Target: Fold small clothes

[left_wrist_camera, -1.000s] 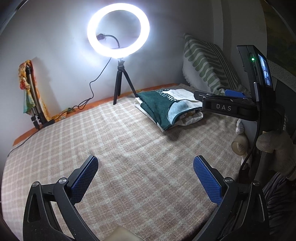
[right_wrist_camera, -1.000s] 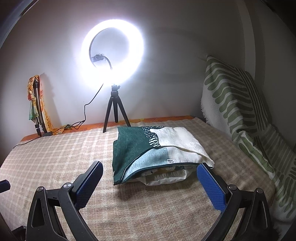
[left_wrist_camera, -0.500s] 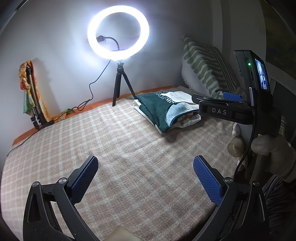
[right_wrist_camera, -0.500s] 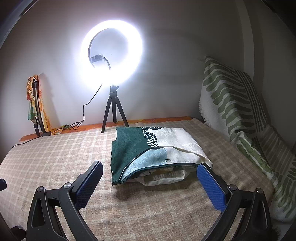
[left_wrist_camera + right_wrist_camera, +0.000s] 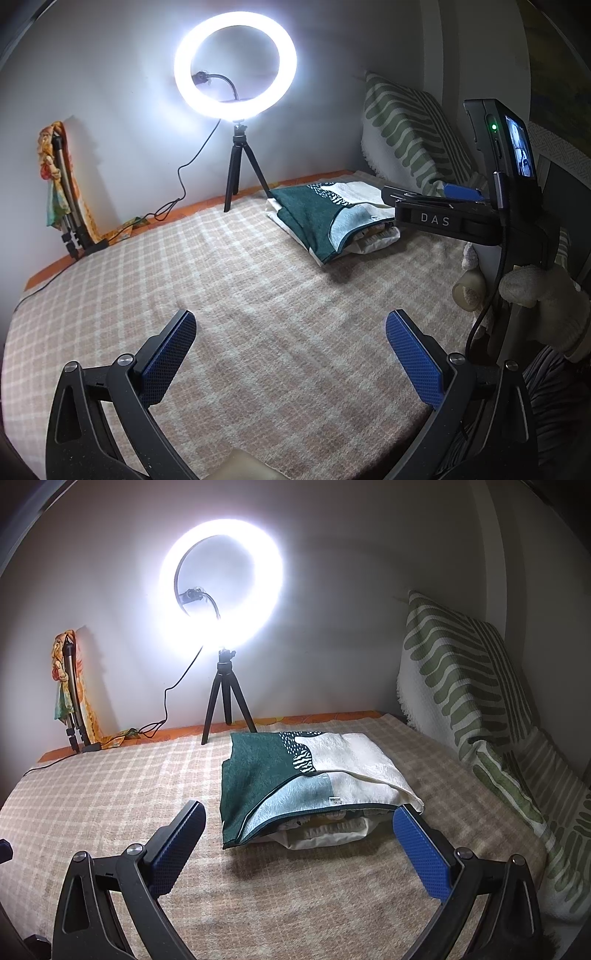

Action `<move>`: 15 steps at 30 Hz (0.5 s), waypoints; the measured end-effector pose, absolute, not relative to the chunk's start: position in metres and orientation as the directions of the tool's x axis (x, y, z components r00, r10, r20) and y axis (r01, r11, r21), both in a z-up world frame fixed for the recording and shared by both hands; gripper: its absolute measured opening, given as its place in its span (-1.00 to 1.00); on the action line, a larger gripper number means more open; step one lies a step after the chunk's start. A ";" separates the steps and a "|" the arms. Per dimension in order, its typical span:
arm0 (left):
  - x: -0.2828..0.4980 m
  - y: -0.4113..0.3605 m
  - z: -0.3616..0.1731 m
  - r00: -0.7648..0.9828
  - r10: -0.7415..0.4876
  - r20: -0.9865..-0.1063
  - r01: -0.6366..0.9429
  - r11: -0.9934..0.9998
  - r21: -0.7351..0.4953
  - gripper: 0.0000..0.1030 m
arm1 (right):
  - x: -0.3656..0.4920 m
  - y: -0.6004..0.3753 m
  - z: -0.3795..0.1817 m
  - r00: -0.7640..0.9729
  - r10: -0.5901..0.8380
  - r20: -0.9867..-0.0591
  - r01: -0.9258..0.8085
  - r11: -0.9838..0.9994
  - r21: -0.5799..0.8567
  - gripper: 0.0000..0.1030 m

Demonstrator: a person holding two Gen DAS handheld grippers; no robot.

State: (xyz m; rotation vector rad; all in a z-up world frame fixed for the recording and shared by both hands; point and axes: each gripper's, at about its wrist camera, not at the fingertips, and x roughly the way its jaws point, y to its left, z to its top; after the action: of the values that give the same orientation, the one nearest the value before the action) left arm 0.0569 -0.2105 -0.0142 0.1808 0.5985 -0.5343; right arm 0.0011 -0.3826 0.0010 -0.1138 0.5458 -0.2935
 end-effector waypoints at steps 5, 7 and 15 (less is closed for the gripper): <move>0.057 -0.210 -0.014 0.699 -0.424 -0.576 0.524 0.852 0.010 0.99 | 0.000 -0.382 0.000 0.813 -0.304 -0.496 0.249 0.953 -0.176 0.99; 0.056 -0.210 -0.013 0.701 -0.421 -0.575 0.522 0.853 0.011 0.99 | 0.000 -0.383 0.001 0.814 -0.305 -0.495 0.249 0.952 -0.177 0.99; 0.057 -0.210 -0.014 0.698 -0.413 -0.585 0.513 0.859 0.006 0.99 | -0.002 -0.381 0.000 0.813 -0.309 -0.494 0.254 0.951 -0.176 0.99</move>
State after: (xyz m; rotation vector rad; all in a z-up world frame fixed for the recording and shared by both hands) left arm 0.0566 -0.2096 -0.0142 0.1733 0.6075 -0.5188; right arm -0.0022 -0.3809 -0.0002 -0.1038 0.5447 -0.3008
